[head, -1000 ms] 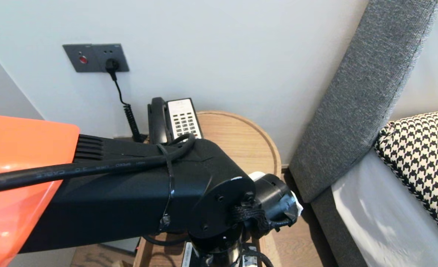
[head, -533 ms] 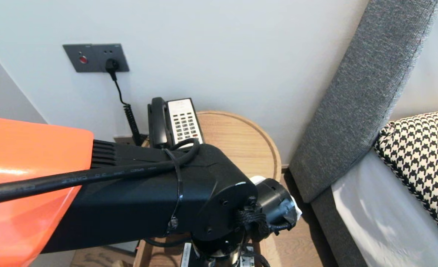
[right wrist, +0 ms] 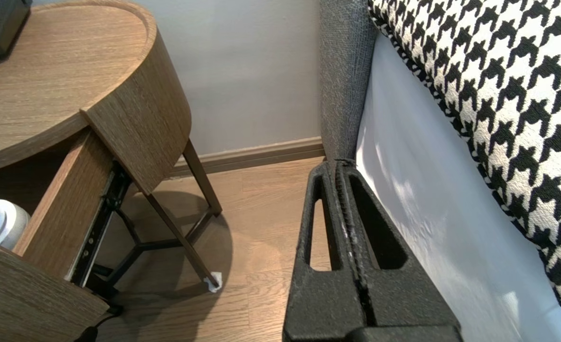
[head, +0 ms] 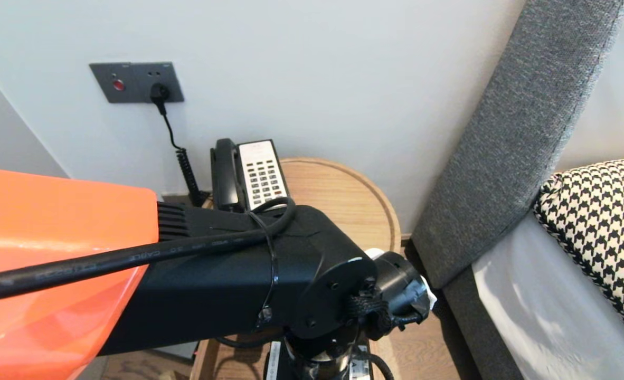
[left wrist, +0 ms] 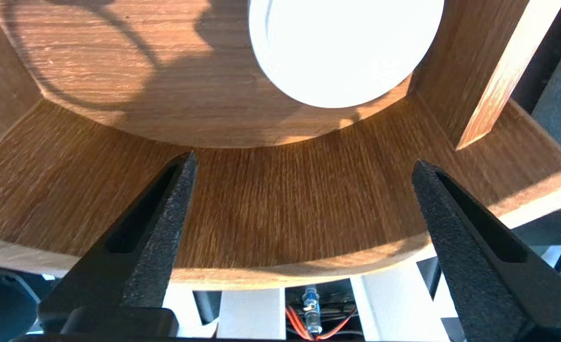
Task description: Take the remote control out of the drawer one by one and place them on the table
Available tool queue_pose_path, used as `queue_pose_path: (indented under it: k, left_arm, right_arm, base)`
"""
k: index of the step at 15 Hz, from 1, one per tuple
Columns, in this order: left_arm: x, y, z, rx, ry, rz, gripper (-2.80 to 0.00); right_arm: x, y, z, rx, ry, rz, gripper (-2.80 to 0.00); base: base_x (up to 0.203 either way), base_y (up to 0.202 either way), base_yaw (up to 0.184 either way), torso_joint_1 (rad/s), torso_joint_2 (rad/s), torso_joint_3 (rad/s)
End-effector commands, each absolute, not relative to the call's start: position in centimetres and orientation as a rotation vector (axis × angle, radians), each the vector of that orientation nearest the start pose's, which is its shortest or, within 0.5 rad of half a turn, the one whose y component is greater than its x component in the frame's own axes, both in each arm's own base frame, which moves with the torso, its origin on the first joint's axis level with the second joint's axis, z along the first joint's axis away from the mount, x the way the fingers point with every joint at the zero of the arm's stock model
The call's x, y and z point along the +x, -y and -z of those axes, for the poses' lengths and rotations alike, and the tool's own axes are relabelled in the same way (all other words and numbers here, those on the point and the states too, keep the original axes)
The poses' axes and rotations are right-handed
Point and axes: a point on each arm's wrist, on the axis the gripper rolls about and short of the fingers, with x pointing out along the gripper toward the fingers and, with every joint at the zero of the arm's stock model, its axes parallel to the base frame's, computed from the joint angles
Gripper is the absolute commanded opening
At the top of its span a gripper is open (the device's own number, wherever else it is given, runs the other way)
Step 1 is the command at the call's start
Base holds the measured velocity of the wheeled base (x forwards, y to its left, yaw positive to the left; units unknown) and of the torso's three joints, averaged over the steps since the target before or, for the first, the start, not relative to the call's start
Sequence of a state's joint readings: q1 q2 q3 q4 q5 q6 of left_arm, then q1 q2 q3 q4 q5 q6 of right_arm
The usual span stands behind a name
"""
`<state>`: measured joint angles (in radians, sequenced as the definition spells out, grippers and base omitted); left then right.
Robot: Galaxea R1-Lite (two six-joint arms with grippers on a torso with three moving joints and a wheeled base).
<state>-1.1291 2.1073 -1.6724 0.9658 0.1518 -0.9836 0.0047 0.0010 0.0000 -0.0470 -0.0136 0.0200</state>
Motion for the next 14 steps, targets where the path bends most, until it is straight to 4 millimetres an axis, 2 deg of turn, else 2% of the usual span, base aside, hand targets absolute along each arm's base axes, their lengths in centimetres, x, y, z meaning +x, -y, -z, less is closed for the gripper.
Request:
queue_pose_path:
  k: [1, 6, 9, 14]
  left_arm:
    - [15.9, 32.9, -14.7, 0.043, -1.352, 0.146, 0.0]
    - [16.7, 34.2, -14.0, 0.063, -1.307, 0.102, 0.0]
    - [17.0, 34.4, -13.2, 0.113, -1.242, 0.045, 0.0]
    - [17.3, 34.8, -12.6, 0.116, -1.239, 0.034, 0.0]
  right_arm:
    - [-2.1, 0.0, -7.4, 0.02, 0.022, 0.009, -2.8]
    - [-2.1, 0.0, -7.4, 0.02, 0.022, 0.009, -2.8]
    - [-2.1, 0.0, -7.4, 0.02, 0.022, 0.009, -2.8]
    - [-2.1, 0.0, -7.4, 0.022, 0.022, 0.009, -2.8]
  base:
    - [0.0, 0.0, 0.0, 0.0, 0.0, 0.0]
    - [0.0, 0.0, 0.0, 0.0, 0.0, 0.0]
    - [0.0, 0.0, 0.0, 0.0, 0.0, 0.0]
    - [0.0, 0.0, 0.0, 0.0, 0.0, 0.0]
